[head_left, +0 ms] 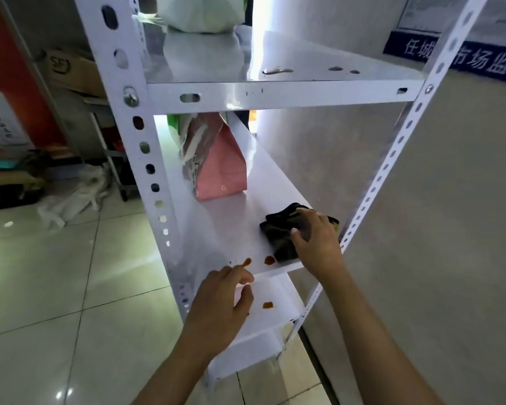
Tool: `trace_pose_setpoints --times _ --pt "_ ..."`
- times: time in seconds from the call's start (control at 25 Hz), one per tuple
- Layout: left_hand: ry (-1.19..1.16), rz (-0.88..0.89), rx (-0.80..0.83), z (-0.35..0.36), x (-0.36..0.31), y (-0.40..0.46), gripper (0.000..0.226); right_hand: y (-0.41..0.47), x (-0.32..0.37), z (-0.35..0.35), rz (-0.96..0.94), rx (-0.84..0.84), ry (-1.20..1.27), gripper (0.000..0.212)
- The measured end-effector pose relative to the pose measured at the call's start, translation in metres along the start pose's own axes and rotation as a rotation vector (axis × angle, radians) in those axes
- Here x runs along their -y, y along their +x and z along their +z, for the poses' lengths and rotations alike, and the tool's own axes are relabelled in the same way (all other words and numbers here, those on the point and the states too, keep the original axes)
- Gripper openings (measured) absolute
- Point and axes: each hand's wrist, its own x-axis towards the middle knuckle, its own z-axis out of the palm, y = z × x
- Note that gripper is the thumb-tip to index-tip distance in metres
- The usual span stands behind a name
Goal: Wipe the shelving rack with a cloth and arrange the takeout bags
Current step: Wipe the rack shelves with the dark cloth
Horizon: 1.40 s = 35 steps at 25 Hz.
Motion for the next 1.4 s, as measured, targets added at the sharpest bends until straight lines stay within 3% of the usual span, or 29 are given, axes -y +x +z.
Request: trace_pose_setpoints --times 0.12,0.2,0.4,0.56,0.72,0.84,1.04,1.12,1.24,1.32,1.4 --pt "0.066 -0.080 -0.064 -0.011 -0.003 -0.022 0.014 0.023 -0.012 0.017 0.020 0.190 -0.332 0.074" --pt "0.102 -0.101 -0.093 -0.013 -0.008 -0.035 0.014 0.021 -0.029 0.031 0.048 0.289 -0.417 0.077" --pt "0.124 -0.114 -0.100 -0.014 -0.024 -0.060 0.015 0.027 -0.037 0.039 0.040 0.209 -0.405 0.073" --pt "0.136 -0.126 -0.118 -0.011 -0.035 -0.072 0.015 0.019 -0.034 0.031 -0.003 0.193 -0.559 0.069" --pt "0.148 -0.117 -0.131 -0.015 -0.044 -0.080 0.013 0.004 -0.031 0.028 -0.048 0.058 -0.744 0.055" --pt "0.153 -0.093 -0.162 -0.026 -0.051 -0.076 0.013 0.002 -0.034 0.030 -0.013 0.077 -0.680 0.062" --pt "0.185 -0.004 -0.181 -0.050 -0.071 -0.059 0.018 0.009 -0.031 0.014 -0.049 0.106 -0.737 0.055" --pt "0.203 0.043 -0.192 -0.061 -0.083 -0.053 0.023 0.009 -0.025 0.004 -0.043 0.095 -0.619 0.048" --pt "0.230 0.117 -0.236 -0.082 -0.104 -0.040 0.023 -0.001 -0.007 -0.025 0.016 0.035 -0.206 0.021" --pt "0.269 0.166 -0.267 -0.096 -0.123 -0.027 0.027 -0.017 0.012 -0.055 -0.016 -0.008 0.110 0.024" --pt "0.317 0.221 -0.304 -0.108 -0.144 -0.016 0.028 -0.038 0.029 -0.088 -0.102 -0.102 0.241 0.022"
